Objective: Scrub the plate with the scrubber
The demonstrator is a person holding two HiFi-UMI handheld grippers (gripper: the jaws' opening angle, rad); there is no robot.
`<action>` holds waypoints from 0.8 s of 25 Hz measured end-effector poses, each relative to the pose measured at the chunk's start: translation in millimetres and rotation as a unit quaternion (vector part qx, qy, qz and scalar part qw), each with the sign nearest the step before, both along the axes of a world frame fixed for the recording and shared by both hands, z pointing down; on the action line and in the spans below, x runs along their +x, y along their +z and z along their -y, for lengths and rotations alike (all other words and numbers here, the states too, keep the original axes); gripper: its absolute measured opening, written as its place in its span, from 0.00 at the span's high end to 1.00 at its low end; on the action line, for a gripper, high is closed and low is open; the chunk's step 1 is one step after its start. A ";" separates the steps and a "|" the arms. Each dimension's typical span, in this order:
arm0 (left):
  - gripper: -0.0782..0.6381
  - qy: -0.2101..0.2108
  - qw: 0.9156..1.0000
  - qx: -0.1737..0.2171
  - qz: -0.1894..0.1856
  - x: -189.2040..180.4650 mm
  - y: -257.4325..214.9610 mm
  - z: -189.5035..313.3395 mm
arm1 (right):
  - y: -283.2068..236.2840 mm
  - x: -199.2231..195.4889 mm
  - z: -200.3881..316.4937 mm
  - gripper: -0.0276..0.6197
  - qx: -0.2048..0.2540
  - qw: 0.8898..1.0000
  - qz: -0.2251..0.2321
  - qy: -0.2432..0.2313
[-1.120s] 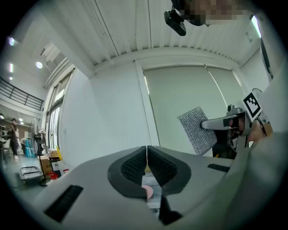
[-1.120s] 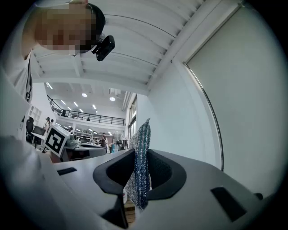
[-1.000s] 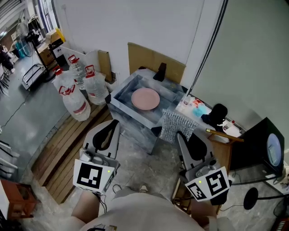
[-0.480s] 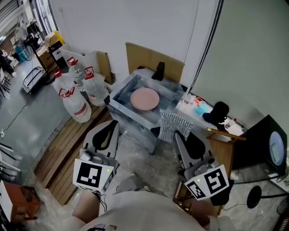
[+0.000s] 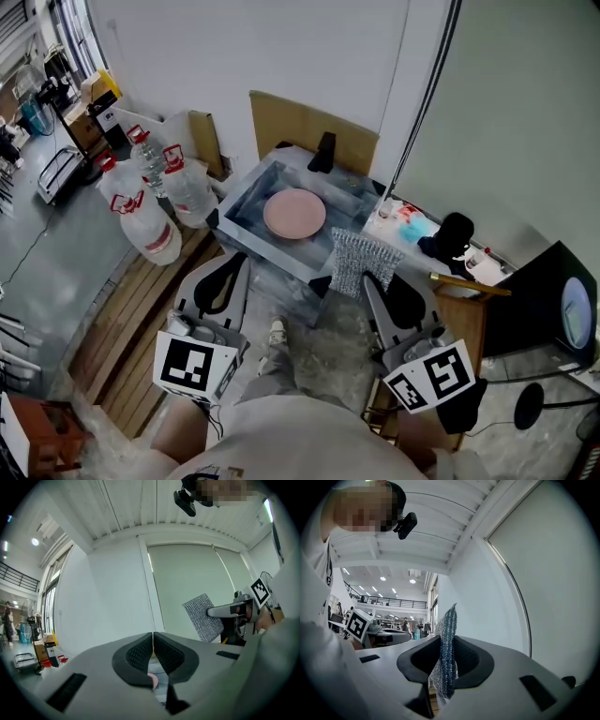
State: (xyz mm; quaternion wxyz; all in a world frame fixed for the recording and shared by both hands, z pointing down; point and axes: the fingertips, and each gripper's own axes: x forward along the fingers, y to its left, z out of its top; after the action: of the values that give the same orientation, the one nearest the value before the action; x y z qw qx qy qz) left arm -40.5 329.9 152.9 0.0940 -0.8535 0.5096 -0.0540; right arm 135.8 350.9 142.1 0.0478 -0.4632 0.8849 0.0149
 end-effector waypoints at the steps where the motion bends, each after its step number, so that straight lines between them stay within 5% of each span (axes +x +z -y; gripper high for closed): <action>1: 0.86 0.001 1.000 -0.001 -0.001 -1.3 2.3 8.3 | 1.9 -1.3 7.8 0.79 -0.001 1.000 -0.001 0.001; 9: 0.86 0.007 0.999 -0.034 -0.002 -22.0 25.9 99.1 | 19.5 -24.7 96.6 0.79 -0.032 0.999 -0.013 0.007; 20: 0.86 0.039 0.987 -0.156 -0.028 -56.8 100.2 277.9 | 65.3 -84.3 264.8 0.79 -0.102 0.994 -0.043 0.017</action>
State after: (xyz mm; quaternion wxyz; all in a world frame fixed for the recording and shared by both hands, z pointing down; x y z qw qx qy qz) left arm -97.3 51.9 253.0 -0.0522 -0.8782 0.4636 -0.1052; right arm 51.5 86.2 207.5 -0.0381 -0.4794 0.8751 -0.0548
